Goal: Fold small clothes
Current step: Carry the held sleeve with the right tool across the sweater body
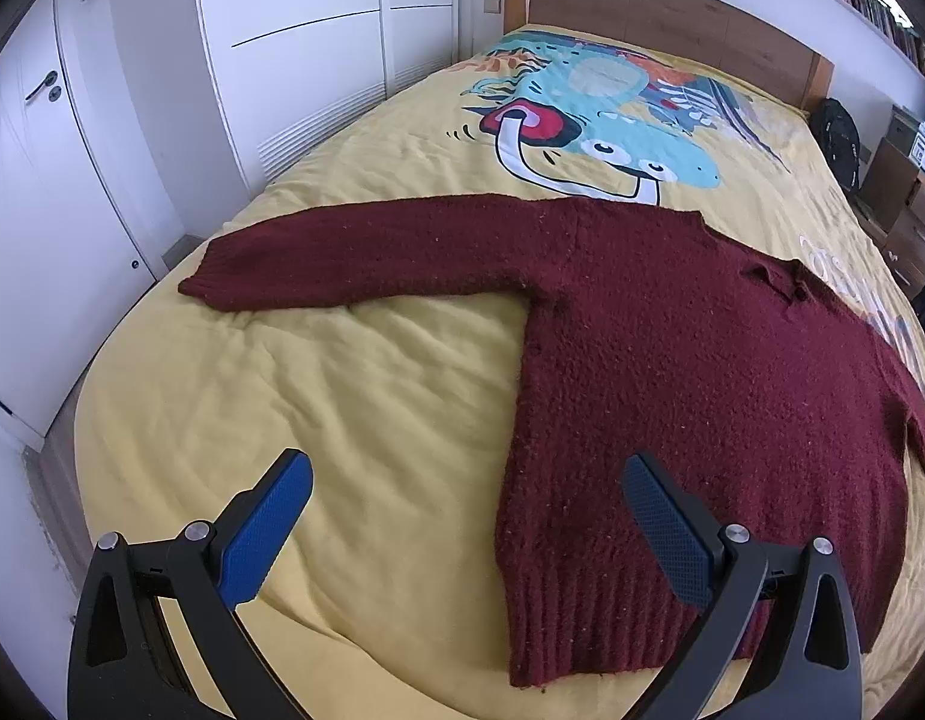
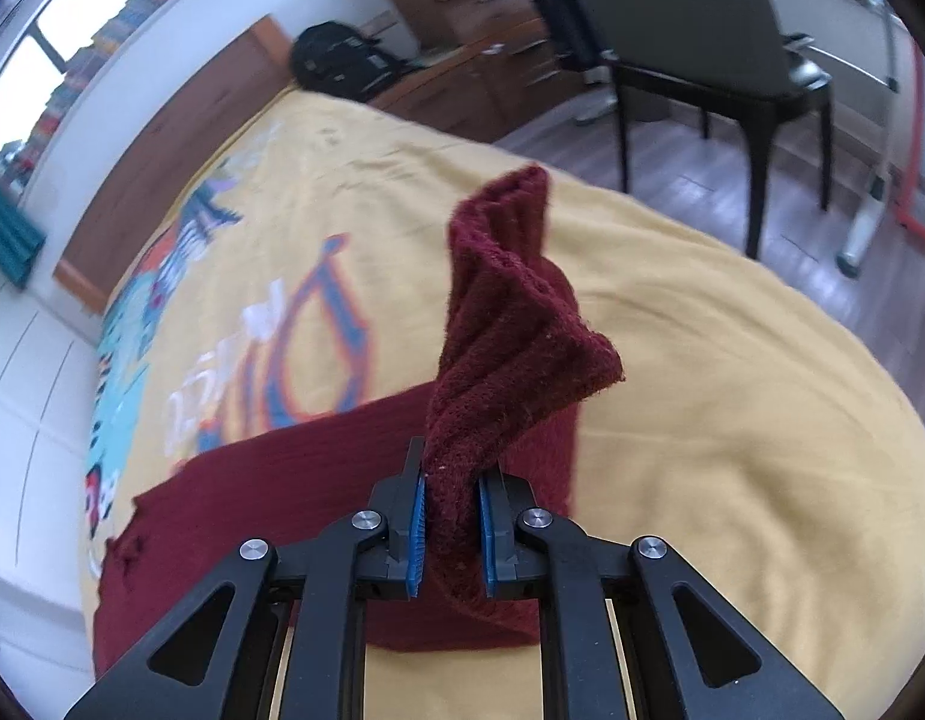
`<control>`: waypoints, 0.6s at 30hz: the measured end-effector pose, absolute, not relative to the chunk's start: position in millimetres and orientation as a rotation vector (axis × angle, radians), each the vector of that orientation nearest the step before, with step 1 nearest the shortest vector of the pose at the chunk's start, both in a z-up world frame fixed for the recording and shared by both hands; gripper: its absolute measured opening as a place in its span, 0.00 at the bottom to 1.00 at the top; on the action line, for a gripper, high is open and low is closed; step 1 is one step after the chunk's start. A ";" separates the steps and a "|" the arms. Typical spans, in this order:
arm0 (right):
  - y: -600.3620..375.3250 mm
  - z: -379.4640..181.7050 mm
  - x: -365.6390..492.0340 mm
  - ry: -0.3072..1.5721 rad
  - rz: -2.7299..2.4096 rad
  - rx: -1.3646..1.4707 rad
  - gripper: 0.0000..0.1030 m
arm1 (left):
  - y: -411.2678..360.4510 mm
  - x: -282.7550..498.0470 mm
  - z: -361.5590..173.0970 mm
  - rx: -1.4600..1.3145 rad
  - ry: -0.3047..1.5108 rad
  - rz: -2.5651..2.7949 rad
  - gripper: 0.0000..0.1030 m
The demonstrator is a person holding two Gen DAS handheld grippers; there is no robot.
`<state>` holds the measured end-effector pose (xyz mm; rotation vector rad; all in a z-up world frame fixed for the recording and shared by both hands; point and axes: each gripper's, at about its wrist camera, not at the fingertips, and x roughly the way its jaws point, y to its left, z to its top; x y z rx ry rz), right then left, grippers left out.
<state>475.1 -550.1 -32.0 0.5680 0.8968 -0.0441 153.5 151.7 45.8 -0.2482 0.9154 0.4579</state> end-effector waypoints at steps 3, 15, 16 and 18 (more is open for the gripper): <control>-519.2 -25.6 483.9 0.917 0.013 0.562 0.14 | 158.4 148.2 46.2 -0.244 0.908 0.463 0.99; -350.6 -14.5 517.2 1.025 0.228 0.452 0.14 | 196.9 120.7 43.5 -0.240 0.897 0.501 0.99; -333.1 -13.2 518.7 1.030 0.252 0.449 0.14 | 198.5 119.8 42.7 -0.242 0.898 0.501 0.99; -300.1 -11.1 521.2 1.037 0.286 0.432 0.14 | 205.5 116.9 41.3 -0.249 0.898 0.500 0.99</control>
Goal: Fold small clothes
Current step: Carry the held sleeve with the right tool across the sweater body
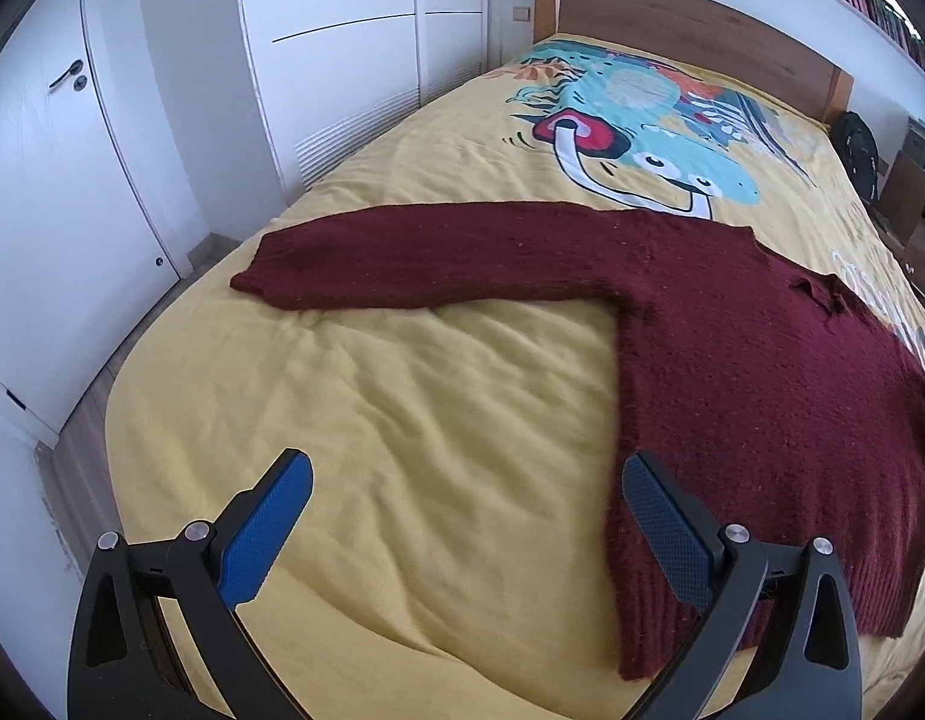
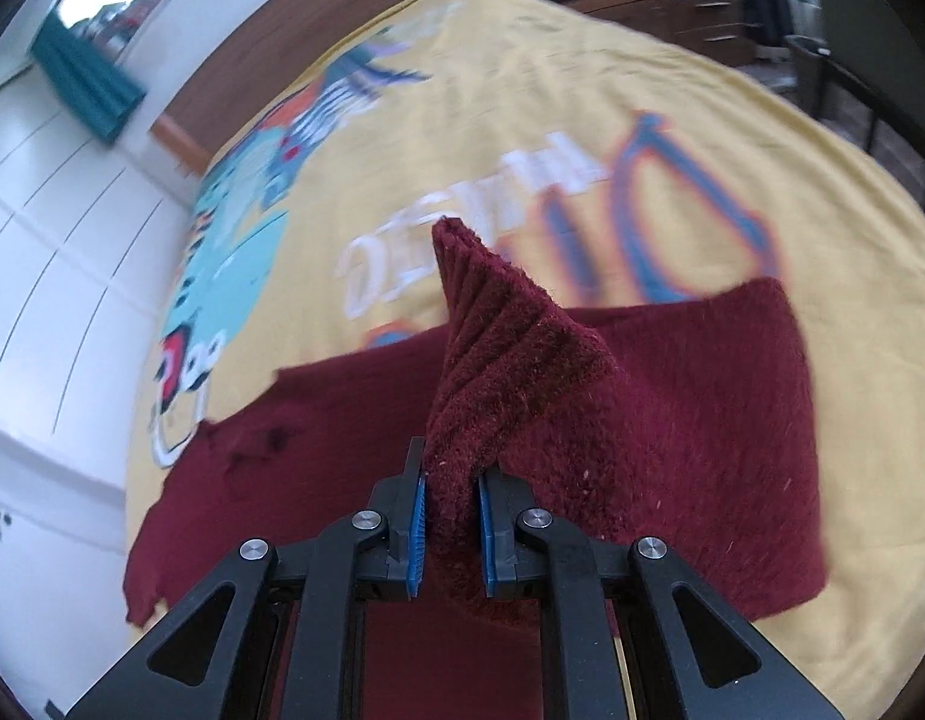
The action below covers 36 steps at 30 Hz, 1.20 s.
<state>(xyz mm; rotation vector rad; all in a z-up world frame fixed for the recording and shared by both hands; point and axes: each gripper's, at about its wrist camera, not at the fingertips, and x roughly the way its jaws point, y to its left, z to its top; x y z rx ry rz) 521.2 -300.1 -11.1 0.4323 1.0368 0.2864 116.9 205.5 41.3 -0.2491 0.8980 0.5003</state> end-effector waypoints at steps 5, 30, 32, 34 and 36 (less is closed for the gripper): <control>-232.2 -8.1 527.2 1.052 0.364 0.399 0.14 | 220.4 109.3 39.0 -0.255 0.899 0.505 0.99; -0.8 -20.1 491.9 1.088 0.673 0.211 0.14 | 277.0 79.3 27.7 -0.369 0.903 0.559 0.99; 11.2 -23.2 487.8 1.092 0.690 0.206 0.14 | 277.1 79.1 26.8 -0.369 0.905 0.559 0.99; 24.7 -27.5 482.3 1.097 0.713 0.200 0.14 | 278.1 78.0 25.8 -0.372 0.907 0.560 0.99; 34.0 -30.3 478.1 1.099 0.732 0.198 0.14 | 279.7 76.1 24.9 -0.377 0.911 0.565 0.99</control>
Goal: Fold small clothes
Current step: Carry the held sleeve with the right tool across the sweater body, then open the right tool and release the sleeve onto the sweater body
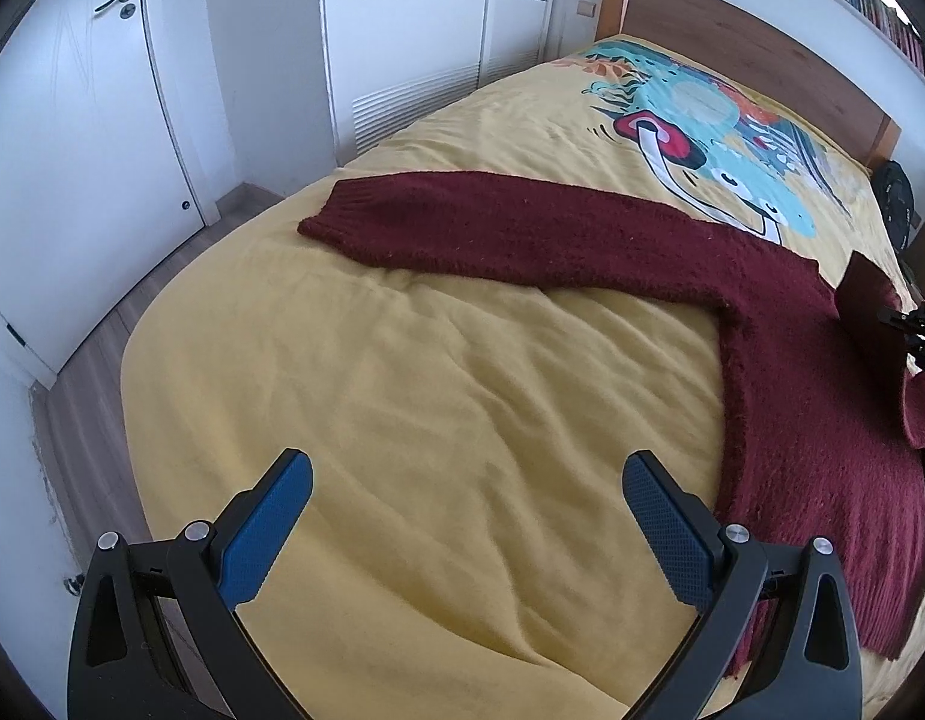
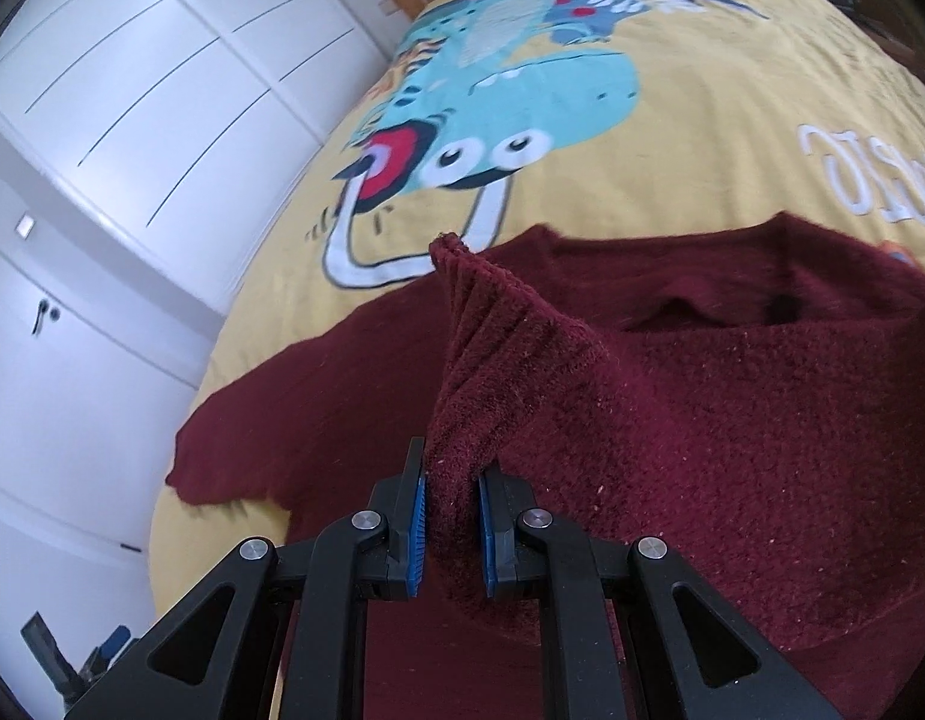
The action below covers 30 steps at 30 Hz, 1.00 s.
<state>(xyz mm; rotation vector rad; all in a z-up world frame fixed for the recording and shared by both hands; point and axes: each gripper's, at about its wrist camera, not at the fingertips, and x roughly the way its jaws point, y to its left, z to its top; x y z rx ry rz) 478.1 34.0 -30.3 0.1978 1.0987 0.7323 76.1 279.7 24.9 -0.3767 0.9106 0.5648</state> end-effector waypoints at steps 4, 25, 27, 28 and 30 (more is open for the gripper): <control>49.9 -37.6 470.3 1.108 0.760 0.190 0.15 | 283.4 73.9 21.6 -0.381 0.919 0.576 0.99; 106.0 -91.4 426.4 1.208 0.773 0.034 0.24 | 279.0 73.1 14.1 -0.371 0.928 0.565 0.99; 111.3 -89.8 422.9 1.209 0.793 0.029 0.24 | 277.5 71.9 13.4 -0.376 0.931 0.560 0.99; 113.3 -89.5 420.2 1.213 0.806 0.024 0.24 | 276.7 71.3 13.8 -0.377 0.929 0.558 0.99; 118.9 -89.7 412.7 1.217 0.825 -0.010 0.24 | 276.9 70.9 14.8 -0.376 0.929 0.560 0.99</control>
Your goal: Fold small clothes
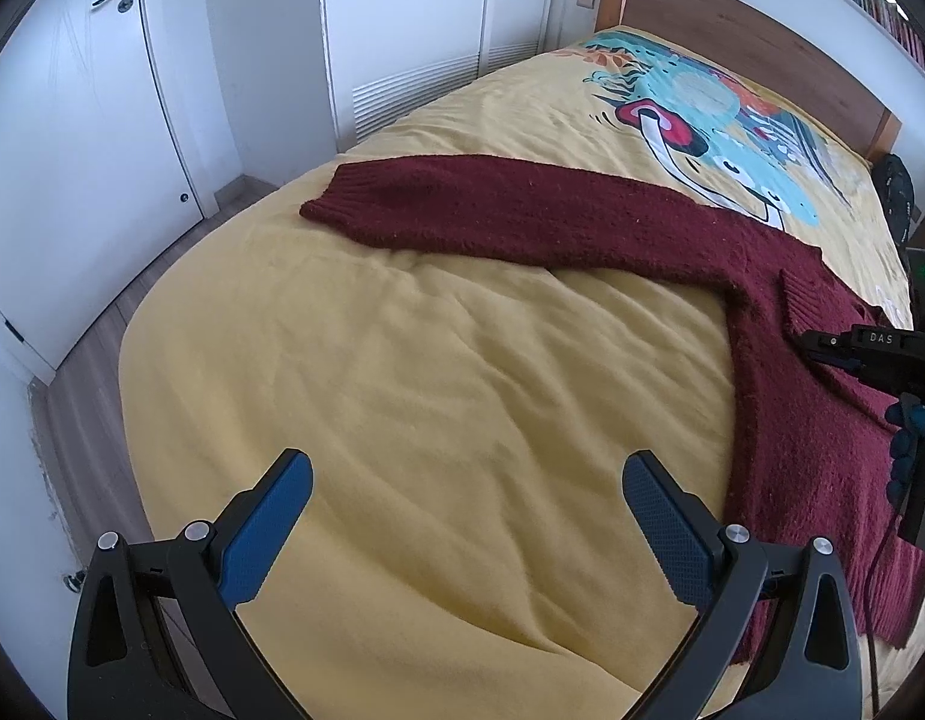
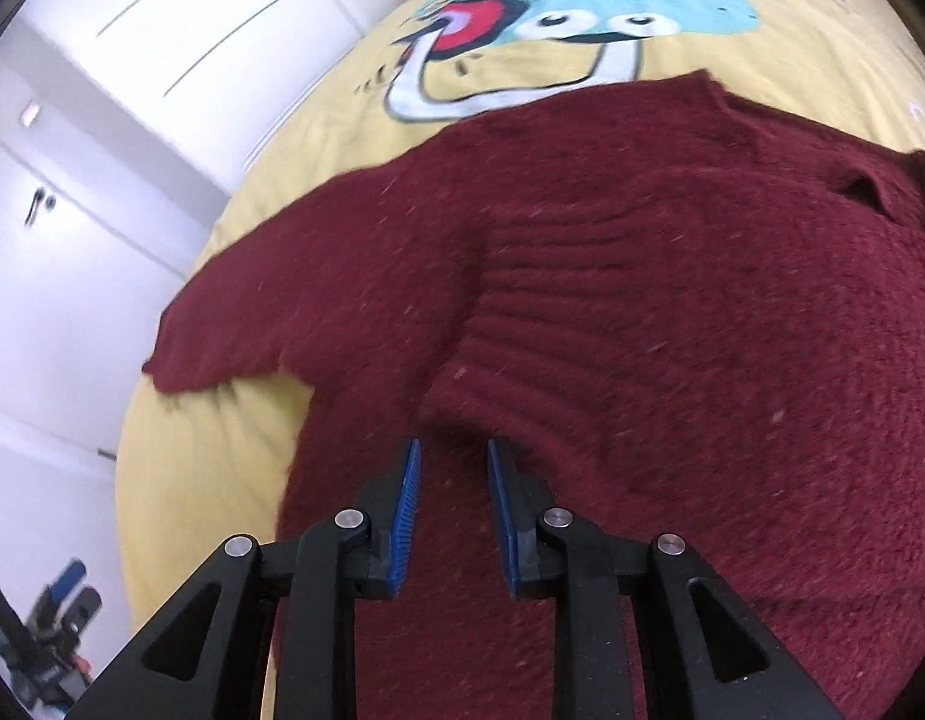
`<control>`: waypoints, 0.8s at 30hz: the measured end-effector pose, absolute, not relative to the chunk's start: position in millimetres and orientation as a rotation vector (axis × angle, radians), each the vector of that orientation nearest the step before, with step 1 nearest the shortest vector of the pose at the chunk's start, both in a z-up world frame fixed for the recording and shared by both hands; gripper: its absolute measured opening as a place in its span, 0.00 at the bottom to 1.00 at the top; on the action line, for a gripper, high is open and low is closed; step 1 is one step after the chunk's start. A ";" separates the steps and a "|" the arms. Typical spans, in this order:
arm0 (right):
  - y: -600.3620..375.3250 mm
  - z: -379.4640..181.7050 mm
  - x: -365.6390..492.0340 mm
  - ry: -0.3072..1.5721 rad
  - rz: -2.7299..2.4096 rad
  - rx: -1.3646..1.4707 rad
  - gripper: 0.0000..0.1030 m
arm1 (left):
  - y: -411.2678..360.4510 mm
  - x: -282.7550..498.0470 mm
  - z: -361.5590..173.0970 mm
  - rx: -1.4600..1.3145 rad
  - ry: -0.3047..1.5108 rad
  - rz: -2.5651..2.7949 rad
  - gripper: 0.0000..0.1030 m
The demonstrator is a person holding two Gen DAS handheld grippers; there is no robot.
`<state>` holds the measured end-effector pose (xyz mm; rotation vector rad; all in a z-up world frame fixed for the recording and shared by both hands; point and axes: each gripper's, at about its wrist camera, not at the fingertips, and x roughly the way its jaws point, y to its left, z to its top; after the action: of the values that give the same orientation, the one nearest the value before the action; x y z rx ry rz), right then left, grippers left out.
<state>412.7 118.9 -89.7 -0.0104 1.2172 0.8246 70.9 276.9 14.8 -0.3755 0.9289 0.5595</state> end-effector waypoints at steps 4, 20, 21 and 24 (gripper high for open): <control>109.1 -82.8 405.5 1.183 0.818 -0.048 0.26 | 278.2 70.1 19.0 -0.377 0.917 0.564 0.99; -23.2 -72.9 446.5 1.065 0.464 -0.099 0.30 | 251.8 88.3 26.7 -0.337 0.912 0.499 0.99; -29.9 -77.9 447.3 1.075 0.449 -0.093 0.31 | 250.1 89.9 26.8 -0.330 0.919 0.491 0.99; -37.2 -90.7 443.9 1.102 0.449 -0.078 0.32 | 245.9 95.3 27.5 -0.302 0.928 0.485 0.99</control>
<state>443.9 -37.2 -90.7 -0.0777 1.1017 0.4486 95.3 245.9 27.5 -0.3021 0.9279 0.4851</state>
